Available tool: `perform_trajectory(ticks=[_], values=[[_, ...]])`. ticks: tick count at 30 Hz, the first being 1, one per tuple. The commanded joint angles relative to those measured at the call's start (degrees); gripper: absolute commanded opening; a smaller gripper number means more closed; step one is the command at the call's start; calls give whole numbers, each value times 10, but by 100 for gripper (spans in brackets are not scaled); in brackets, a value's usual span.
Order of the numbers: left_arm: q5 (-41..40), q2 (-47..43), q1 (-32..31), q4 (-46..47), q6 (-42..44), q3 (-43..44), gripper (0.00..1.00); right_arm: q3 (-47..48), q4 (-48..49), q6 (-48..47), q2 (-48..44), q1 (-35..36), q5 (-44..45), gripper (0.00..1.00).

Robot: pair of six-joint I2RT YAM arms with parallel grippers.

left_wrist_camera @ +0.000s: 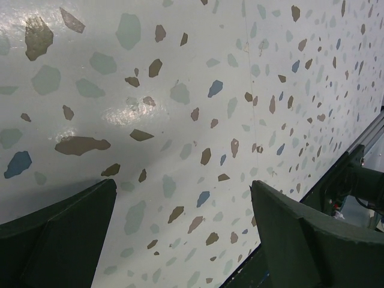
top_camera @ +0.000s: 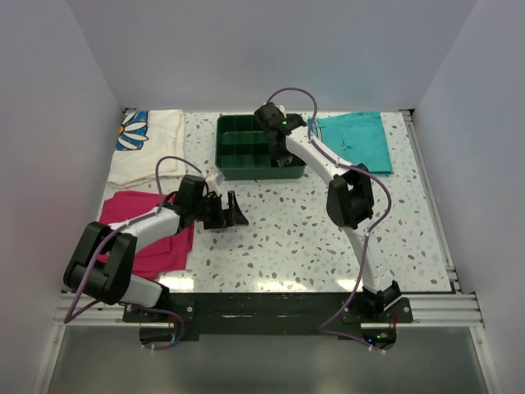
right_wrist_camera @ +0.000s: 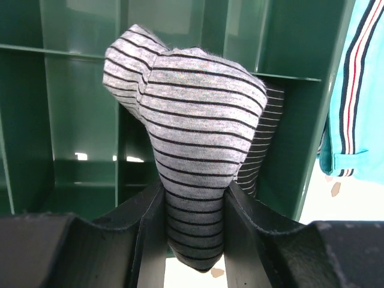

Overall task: Roll the underwear
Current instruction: Place the underwear in the storage box.

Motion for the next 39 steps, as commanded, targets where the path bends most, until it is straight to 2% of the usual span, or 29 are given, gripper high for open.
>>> perform_trajectory(ticks=[1, 15, 22, 27, 35, 39], values=[[17, 4, 3, 12, 14, 20, 100, 22, 19, -26, 4, 28, -11, 0], [17, 6, 3, 13, 12, 15, 100, -8, 27, -9, 18, 28, -33, 0], [21, 12, 3, 14, 12, 15, 100, -64, 64, 31, -10, -5, -90, 0], [23, 13, 3, 16, 12, 14, 100, -68, 49, 21, -17, -16, -110, 0], [27, 18, 3, 16, 12, 16, 100, -181, 89, 29, -111, -17, -109, 0], [30, 22, 3, 16, 11, 14, 100, -175, 66, 25, -132, -17, -116, 0]])
